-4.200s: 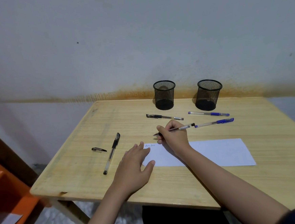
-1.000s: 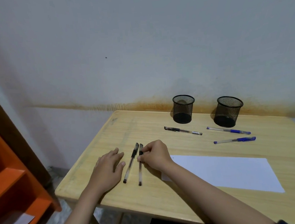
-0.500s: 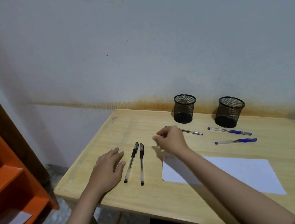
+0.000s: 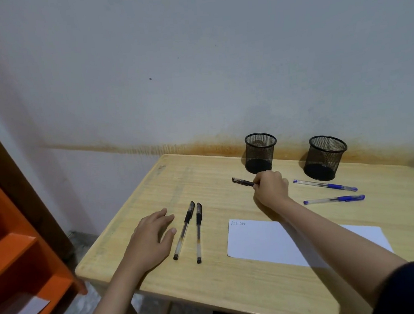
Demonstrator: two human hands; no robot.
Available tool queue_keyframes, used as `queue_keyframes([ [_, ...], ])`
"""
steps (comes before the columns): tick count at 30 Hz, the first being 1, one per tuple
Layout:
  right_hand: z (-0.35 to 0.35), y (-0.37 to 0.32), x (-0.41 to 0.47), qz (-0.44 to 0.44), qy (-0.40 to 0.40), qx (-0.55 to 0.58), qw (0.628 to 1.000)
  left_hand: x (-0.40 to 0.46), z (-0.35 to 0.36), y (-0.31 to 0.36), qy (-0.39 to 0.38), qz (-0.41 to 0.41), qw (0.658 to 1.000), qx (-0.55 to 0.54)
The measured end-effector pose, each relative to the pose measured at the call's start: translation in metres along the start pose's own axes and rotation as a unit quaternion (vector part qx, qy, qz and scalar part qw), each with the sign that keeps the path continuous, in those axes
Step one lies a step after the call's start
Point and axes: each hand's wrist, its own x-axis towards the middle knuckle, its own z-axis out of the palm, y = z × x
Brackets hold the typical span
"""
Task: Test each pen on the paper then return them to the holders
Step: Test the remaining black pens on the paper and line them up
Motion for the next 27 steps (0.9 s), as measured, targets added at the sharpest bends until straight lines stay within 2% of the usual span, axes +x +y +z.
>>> queue_keyframes([
  [3, -0.006, 0.000, -0.007, -0.021, -0.015, 0.048, 0.999, -0.001, 0.000, 0.001, 0.002, 0.001, 1.000, 0.000],
  [5, -0.016, -0.001, -0.017, -0.037, -0.030, 0.137, 0.989, -0.001, -0.001, 0.001, 0.001, -0.002, 1.000, -0.004],
  [8, -0.042, -0.007, -0.047, -0.041, -0.050, 0.294, 0.954, -0.002, -0.003, 0.002, -0.003, -0.016, 0.999, -0.035],
  [10, -0.059, -0.008, -0.071, -0.052, -0.061, 0.345, 0.935, -0.003, -0.007, 0.009, 0.011, -0.038, 0.995, -0.089],
  [13, -0.076, -0.004, -0.105, -0.052, -0.073, 0.383, 0.919, -0.010, -0.010, 0.037, 0.059, -0.029, 0.980, -0.189],
  [17, -0.085, 0.001, -0.131, -0.052, -0.104, 0.385, 0.916, -0.019, -0.012, 0.097, 0.058, 0.071, 0.954, -0.284],
  [20, -0.091, 0.003, -0.144, -0.055, -0.125, 0.383, 0.914, -0.018, -0.004, 0.121, 0.035, 0.159, 0.945, -0.284],
  [23, -0.101, 0.012, -0.151, -0.060, -0.164, 0.382, 0.908, -0.017, 0.006, 0.130, 0.024, 0.175, 0.941, -0.288],
  [25, -0.111, 0.021, -0.153, -0.060, -0.204, 0.423, 0.881, -0.018, 0.009, 0.131, 0.018, 0.153, 0.933, -0.325],
  [27, -0.120, 0.029, -0.153, -0.048, -0.231, 0.495, 0.837, -0.018, 0.011, 0.131, 0.028, 0.131, 0.926, -0.354],
])
